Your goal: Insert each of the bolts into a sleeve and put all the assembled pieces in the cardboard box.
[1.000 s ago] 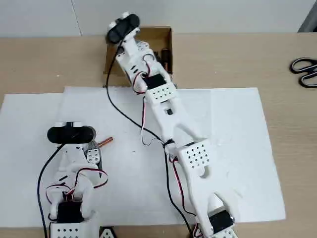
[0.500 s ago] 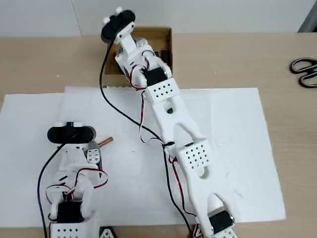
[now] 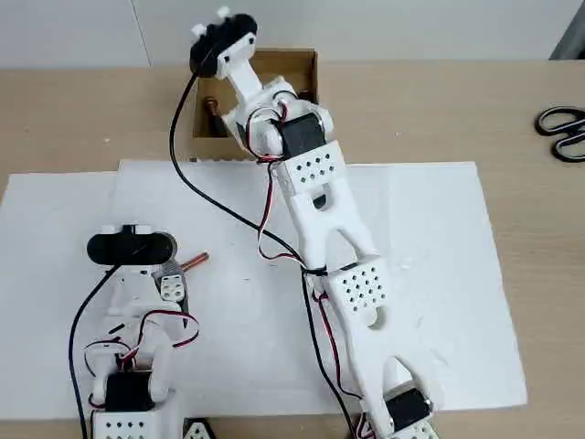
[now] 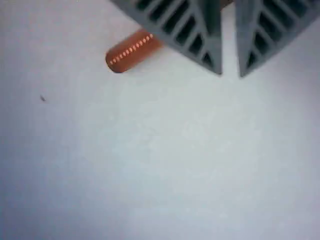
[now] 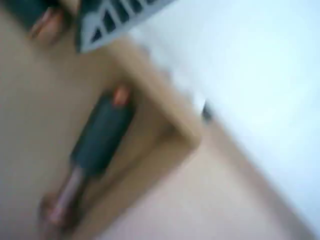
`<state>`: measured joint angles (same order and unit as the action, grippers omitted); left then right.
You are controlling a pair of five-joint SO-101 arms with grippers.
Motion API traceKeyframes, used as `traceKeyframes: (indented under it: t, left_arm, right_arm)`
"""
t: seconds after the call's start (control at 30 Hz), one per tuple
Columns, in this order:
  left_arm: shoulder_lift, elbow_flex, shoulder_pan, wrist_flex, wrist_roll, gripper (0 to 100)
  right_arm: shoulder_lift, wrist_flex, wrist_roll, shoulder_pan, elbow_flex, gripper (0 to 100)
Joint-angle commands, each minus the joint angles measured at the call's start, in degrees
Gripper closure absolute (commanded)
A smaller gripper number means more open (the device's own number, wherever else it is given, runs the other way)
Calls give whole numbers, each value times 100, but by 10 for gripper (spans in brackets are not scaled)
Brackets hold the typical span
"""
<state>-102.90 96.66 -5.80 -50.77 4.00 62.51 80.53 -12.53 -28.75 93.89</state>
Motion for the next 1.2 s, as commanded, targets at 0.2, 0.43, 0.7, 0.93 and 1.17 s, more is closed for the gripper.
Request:
traceKeyframes:
  t: [0.2, 0.43, 0.7, 0.93, 1.17]
  left_arm:
    - [-44, -31, -44, 123, -9, 994]
    - [-44, -31, -44, 123, -9, 994]
    - [-44, -31, -44, 123, -9, 994]
    - [-44, -31, -44, 123, -9, 994]
    - [-44, -31, -44, 123, -9, 994]
  right_arm:
    - [-629, 1552, 1662, 22, 246, 821]
    - [-796, 1692, 2418, 48, 229, 821]
    - [-2167, 1684, 3244, 66, -1952, 821]
    - [-3275, 1587, 3798, 259, -4308, 821]
    - [-2809, 1560, 4255, 646, -4457, 821]
